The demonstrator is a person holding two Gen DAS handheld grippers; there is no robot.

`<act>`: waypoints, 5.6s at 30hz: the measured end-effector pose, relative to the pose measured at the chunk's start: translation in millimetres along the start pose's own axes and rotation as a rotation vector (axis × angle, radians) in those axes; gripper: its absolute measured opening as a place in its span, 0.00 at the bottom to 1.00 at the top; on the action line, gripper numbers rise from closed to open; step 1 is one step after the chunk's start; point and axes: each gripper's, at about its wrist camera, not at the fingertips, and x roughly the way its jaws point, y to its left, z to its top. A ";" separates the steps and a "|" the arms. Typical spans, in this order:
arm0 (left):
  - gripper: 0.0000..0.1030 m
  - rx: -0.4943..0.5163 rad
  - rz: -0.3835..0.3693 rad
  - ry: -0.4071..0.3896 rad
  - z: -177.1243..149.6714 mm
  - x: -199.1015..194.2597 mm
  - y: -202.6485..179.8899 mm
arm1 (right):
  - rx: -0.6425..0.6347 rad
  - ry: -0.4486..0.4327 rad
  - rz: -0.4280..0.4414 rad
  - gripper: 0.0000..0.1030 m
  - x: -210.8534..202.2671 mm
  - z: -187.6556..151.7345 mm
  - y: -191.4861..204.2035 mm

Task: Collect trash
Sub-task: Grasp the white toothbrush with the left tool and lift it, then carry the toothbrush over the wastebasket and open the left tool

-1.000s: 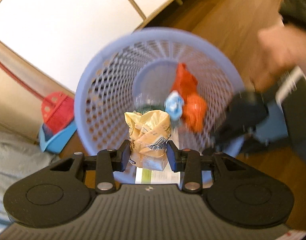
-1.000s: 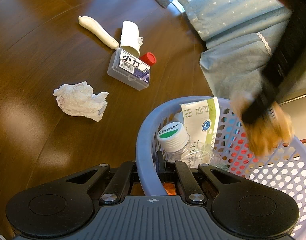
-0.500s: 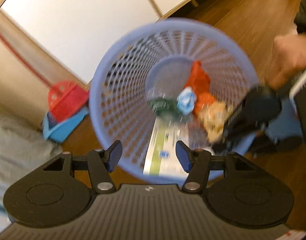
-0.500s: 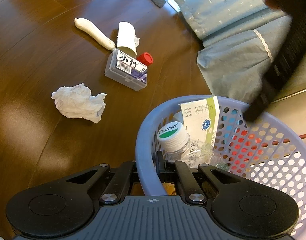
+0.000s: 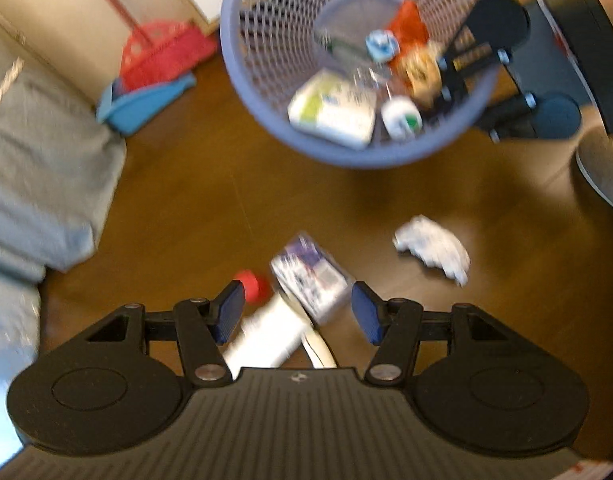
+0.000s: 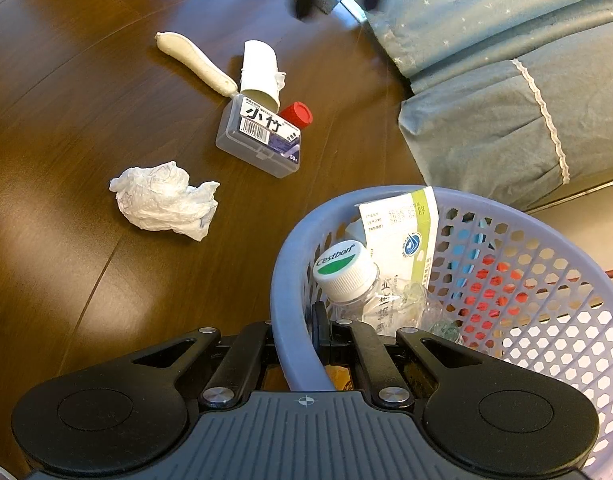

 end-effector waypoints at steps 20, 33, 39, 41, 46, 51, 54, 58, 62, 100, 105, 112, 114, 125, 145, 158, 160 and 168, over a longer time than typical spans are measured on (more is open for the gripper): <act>0.53 -0.166 -0.067 0.127 -62.3 26.1 -19.6 | 0.000 0.006 0.001 0.00 -0.2 0.8 0.7; 0.43 -0.360 -0.079 0.173 -79.4 69.8 -0.7 | -0.005 0.004 0.003 0.00 0.5 0.9 1.4; 0.38 -0.448 -0.084 0.188 -82.6 91.7 13.5 | -0.013 0.005 0.004 0.00 1.4 -0.5 1.2; 0.35 -0.448 -0.086 0.196 -82.3 97.0 14.2 | -0.013 0.005 0.004 0.00 2.2 -1.2 0.2; 0.25 -0.440 -0.088 0.217 -85.1 104.1 12.6 | -0.014 0.006 0.005 0.00 2.3 -1.1 0.2; 0.20 -0.444 -0.105 0.234 -92.9 102.4 8.8 | -0.014 0.007 0.006 0.00 2.9 -1.7 -1.4; 0.20 -0.411 -0.110 0.242 -100.4 90.4 1.7 | -0.016 0.007 0.006 0.00 3.1 -2.0 -2.0; 0.20 -0.350 -0.120 0.264 -117.9 68.9 -12.6 | -0.015 0.008 0.005 0.00 3.4 -3.7 -2.4; 0.20 -0.351 -0.126 0.277 -139.9 50.2 -23.3 | -0.014 0.009 0.003 0.00 3.8 -3.7 -1.4; 0.19 -0.169 -0.091 0.302 -138.0 52.4 -44.6 | -0.022 0.009 0.003 0.00 1.8 -4.5 -0.3; 0.18 0.036 0.004 0.286 -123.2 34.7 -41.2 | -0.026 0.010 0.003 0.00 2.4 -4.7 0.1; 0.18 0.188 0.094 0.257 -104.4 16.1 -33.6 | -0.022 0.011 0.004 0.00 2.8 -4.4 -0.7; 0.18 0.216 0.109 0.250 -101.3 9.8 -34.0 | -0.020 0.011 0.003 0.00 2.8 -4.5 -0.7; 0.18 0.307 0.142 0.202 -81.4 -21.4 -33.1 | -0.021 0.010 0.002 0.00 3.6 -3.8 -0.5; 0.19 0.500 0.179 -0.189 86.9 -29.9 -49.4 | -0.010 0.003 -0.002 0.00 5.0 -3.4 -1.2; 0.29 0.481 0.123 -0.323 158.1 8.7 -62.8 | 0.003 -0.004 -0.007 0.00 5.1 -5.7 -2.8; 0.29 0.443 0.136 -0.317 149.9 4.4 -54.3 | 0.007 -0.006 -0.007 0.00 4.6 -6.1 -4.0; 0.29 0.304 0.165 -0.195 90.1 1.1 -23.9 | 0.009 -0.005 -0.009 0.00 3.1 -7.7 -3.8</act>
